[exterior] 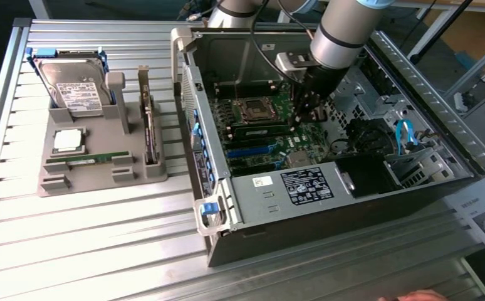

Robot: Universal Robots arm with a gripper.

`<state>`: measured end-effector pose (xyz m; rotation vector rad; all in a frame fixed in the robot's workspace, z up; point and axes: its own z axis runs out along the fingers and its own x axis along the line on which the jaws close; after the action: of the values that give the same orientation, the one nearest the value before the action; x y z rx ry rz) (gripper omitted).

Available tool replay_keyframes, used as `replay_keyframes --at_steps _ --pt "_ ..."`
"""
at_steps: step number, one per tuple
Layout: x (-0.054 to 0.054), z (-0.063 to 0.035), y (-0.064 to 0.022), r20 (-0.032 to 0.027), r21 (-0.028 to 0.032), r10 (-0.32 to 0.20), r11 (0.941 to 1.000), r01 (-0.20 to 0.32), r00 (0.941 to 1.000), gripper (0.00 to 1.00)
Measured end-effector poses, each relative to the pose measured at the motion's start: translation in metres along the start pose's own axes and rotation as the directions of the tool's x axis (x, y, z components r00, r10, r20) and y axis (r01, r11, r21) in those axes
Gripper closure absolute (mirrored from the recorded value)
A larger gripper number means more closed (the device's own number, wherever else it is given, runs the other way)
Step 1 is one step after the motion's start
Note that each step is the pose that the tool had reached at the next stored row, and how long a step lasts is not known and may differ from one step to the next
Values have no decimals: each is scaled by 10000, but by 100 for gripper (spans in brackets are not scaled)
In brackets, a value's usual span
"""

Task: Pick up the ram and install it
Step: 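Press down the ram until it locks into place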

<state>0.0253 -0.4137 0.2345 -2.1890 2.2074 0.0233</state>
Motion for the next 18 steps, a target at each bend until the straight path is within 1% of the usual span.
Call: replay_keyframes --at_steps 16,18 --pt "-6 -173 -2 -2 -1 0 10000 0 10000 90" --pt "-6 -176 -2 0 -1 0 10000 0 10000 90"
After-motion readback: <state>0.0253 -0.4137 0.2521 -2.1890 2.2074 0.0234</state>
